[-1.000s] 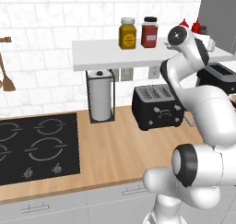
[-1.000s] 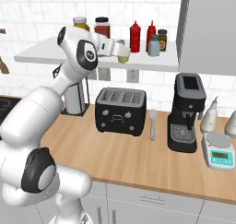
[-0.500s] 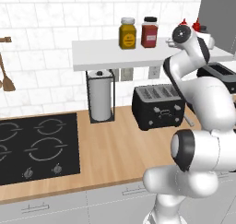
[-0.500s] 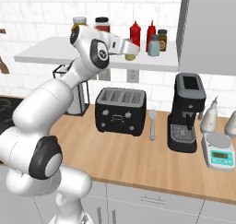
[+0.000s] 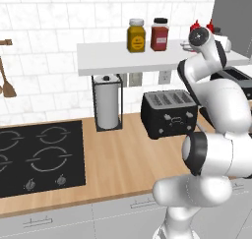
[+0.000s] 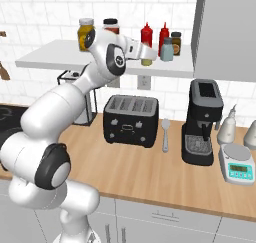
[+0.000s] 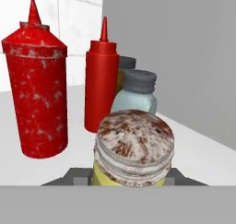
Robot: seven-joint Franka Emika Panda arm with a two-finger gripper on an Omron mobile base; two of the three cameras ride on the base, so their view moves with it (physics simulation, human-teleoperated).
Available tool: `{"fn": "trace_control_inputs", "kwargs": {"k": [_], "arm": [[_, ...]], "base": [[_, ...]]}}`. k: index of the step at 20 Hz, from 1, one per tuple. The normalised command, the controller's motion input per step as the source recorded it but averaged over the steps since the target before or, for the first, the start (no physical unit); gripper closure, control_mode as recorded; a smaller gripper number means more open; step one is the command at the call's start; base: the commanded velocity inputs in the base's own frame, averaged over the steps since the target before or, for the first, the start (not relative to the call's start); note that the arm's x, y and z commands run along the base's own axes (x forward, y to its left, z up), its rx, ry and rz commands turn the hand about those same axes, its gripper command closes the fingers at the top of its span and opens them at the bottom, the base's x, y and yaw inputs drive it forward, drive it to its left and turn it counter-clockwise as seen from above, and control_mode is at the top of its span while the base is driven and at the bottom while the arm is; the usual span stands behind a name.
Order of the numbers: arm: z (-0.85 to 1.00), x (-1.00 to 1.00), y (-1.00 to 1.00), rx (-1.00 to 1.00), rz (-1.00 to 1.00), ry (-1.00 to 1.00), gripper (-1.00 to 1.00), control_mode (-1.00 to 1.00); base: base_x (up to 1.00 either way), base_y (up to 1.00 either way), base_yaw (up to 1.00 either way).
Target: Put the shaker and condiment bottle from the counter next to their counterparts in the cabinet.
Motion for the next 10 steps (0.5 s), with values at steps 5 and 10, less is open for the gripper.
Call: {"fn": "trace_control_inputs", "kwargs": {"k": [5, 10], "arm": [[-0.41, 0.00, 0.01, 0.01, 0.00, 0.00, -1.00, -1.00], [-0.25, 0.00, -0.02, 0.00, 0.00, 0.00, -1.00, -1.00]], "base": [[0.00, 0.00, 0.00], [0.00, 0.00, 0.00]]}}
